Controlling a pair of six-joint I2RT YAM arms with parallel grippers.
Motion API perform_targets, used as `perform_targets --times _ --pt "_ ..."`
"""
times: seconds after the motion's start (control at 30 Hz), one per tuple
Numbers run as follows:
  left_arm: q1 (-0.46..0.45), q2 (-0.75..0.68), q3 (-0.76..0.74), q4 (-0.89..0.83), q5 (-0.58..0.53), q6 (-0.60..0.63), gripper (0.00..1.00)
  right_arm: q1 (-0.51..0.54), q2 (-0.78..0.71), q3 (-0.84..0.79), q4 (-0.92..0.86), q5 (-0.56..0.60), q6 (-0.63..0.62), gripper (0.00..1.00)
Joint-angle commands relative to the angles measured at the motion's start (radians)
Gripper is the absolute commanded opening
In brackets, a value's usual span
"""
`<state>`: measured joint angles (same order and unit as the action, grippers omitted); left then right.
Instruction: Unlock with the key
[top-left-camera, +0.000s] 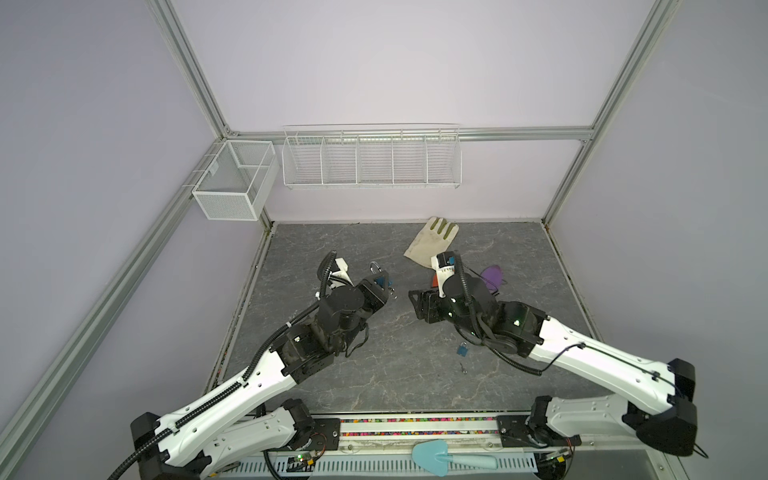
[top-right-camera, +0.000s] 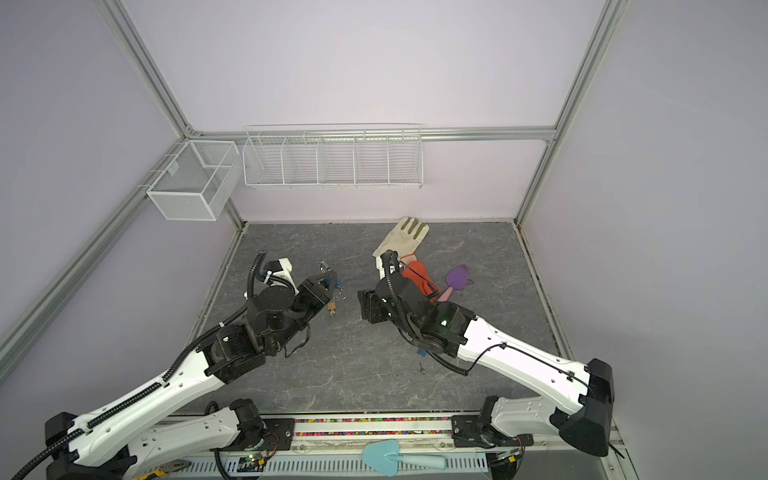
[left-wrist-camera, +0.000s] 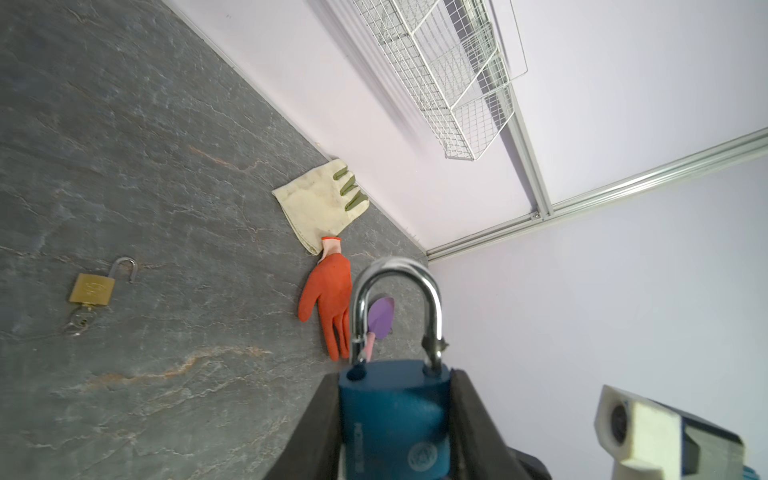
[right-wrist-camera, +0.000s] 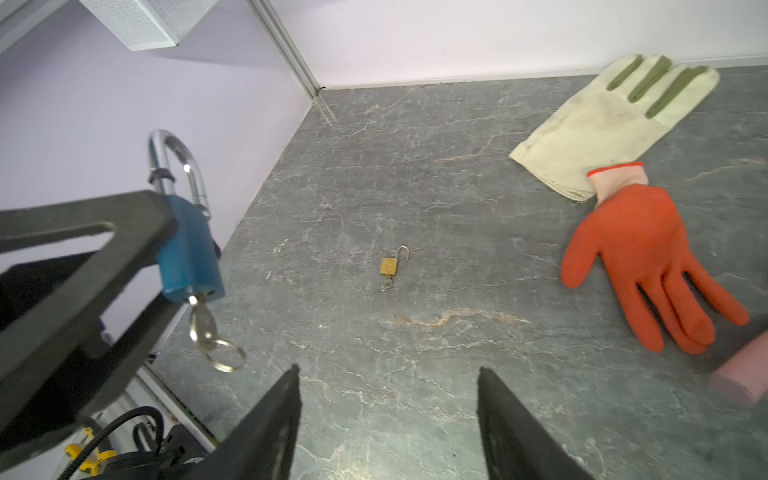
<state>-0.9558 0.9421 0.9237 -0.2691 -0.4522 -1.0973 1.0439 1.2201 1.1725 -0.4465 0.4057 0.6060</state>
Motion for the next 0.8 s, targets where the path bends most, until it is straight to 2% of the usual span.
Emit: perform_targets --times 0.0,0.23,0.37,0.57,0.63,0.77 --pt "0.004 -0.032 -0.014 0.002 -0.050 0.123 0.00 -0.007 -0.063 -0.018 -0.099 0.077 -0.047 0.75" --pt "0.002 -0.074 -0.139 0.113 0.000 0.298 0.00 -0.014 -0.139 -0.023 -0.205 0.087 -0.074 0.86" --pt "-0.011 -0.063 -0.189 0.219 0.063 0.463 0.00 -0.017 -0.170 0.021 -0.290 0.084 -0.077 0.90" --pt "-0.125 -0.036 -0.294 0.468 -0.005 0.716 0.00 -0.016 -0.180 0.117 -0.417 0.045 -0.075 0.94" --pt "-0.166 -0.013 -0.326 0.554 -0.050 0.778 0.00 -0.017 -0.170 0.158 -0.464 0.037 -0.059 0.95" --pt "-0.215 0.050 -0.397 0.773 -0.060 0.898 0.00 -0.016 -0.119 0.240 -0.572 0.024 -0.034 0.96"
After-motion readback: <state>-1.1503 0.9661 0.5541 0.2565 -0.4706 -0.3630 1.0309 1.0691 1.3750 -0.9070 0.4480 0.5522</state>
